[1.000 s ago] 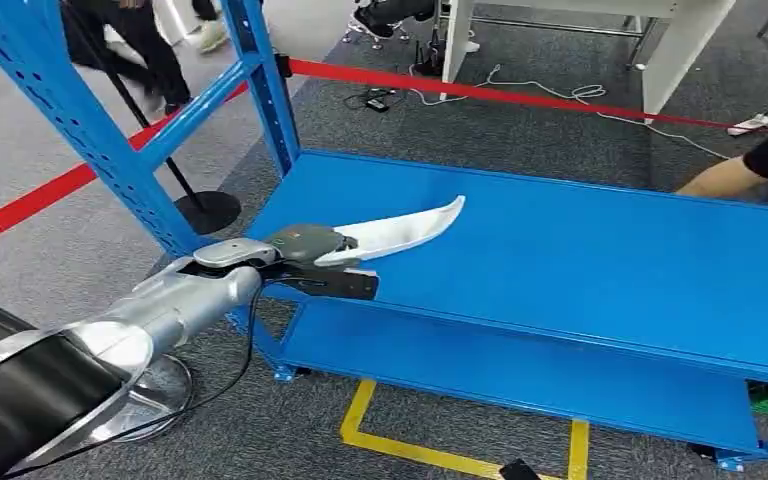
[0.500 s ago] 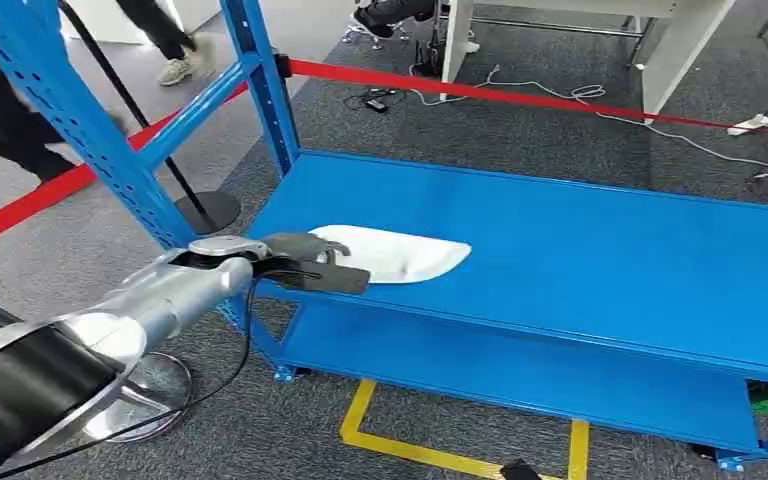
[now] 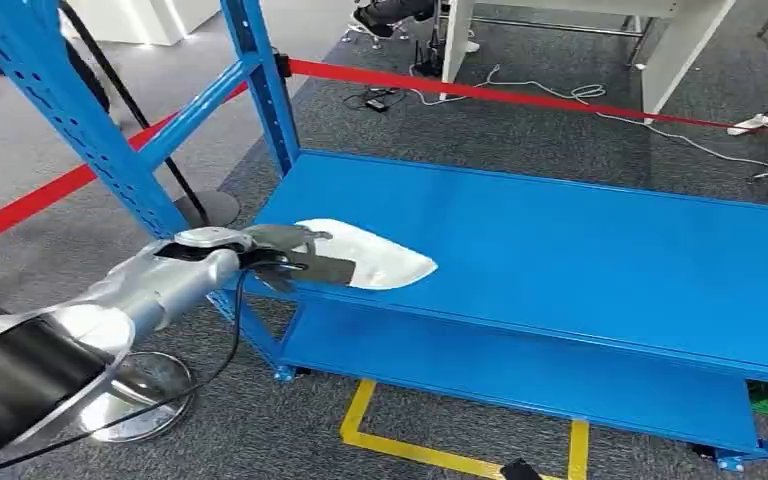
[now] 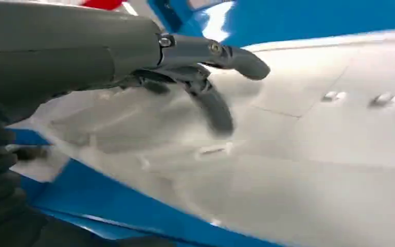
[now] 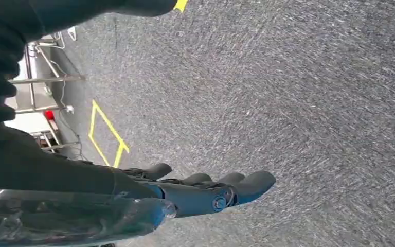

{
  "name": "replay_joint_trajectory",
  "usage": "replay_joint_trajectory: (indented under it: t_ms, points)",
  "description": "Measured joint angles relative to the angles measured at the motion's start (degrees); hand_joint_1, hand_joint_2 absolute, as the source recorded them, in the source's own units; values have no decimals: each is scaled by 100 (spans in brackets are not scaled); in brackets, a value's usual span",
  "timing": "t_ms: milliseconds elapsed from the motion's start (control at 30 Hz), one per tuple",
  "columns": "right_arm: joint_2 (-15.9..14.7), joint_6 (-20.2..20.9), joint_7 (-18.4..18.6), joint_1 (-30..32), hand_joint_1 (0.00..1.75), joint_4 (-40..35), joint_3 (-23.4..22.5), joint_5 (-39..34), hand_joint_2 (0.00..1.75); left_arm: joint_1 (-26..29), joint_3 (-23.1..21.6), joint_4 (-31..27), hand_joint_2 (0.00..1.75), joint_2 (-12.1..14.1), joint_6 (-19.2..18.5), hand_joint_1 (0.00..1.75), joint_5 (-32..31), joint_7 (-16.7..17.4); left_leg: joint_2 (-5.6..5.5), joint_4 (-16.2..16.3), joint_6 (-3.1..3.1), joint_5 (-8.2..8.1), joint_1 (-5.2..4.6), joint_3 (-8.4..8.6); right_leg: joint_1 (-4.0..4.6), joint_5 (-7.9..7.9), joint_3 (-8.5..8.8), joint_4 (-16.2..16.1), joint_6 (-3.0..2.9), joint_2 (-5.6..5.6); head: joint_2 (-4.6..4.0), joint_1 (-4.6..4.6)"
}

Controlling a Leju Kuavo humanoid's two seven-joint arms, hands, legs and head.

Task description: Take the parts from the cabinet and place them on the table.

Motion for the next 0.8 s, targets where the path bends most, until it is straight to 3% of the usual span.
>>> replay_joint_trajectory:
  t_ms: [133, 333, 367, 400, 800]
  points:
    - [-11, -13, -22, 6, 0, 0, -11, -28, 175, -4, -20, 18, 175, -4, 416, 0, -110, -13, -1, 0, 0, 1, 1, -2, 2, 0, -3, 0, 0, -3, 0, 0]
    - [-13, -22, -37, 7, 0, 0, -48, -31, 175, -6, -42, 24, 175, -66, 521, 0, -193, -74, 0, 0, 0, 0, 0, -4, 1, 0, -3, -1, 0, 0, 0, 0]
    - [-13, -22, -37, 7, 0, 0, -50, -31, 175, -7, -44, 24, 175, -68, 521, 14, -195, -79, 0, 0, 1, 0, 0, -4, 1, 0, -3, -2, 0, 0, 0, 0]
    - [-13, -22, -37, 7, 0, 0, -52, -31, 175, -7, -48, 24, 175, -68, 521, 173, -199, -85, 0, 0, 1, 0, 0, -4, 1, 0, -3, -2, 0, -1, 0, 0]
    - [-15, -52, -52, 29, 0, 2, -85, -39, 175, -8, -55, 42, 175, -127, 588, 175, -153, -212, 0, 0, 1, 0, 1, -5, 1, 0, -5, -2, 0, 0, 0, 0]
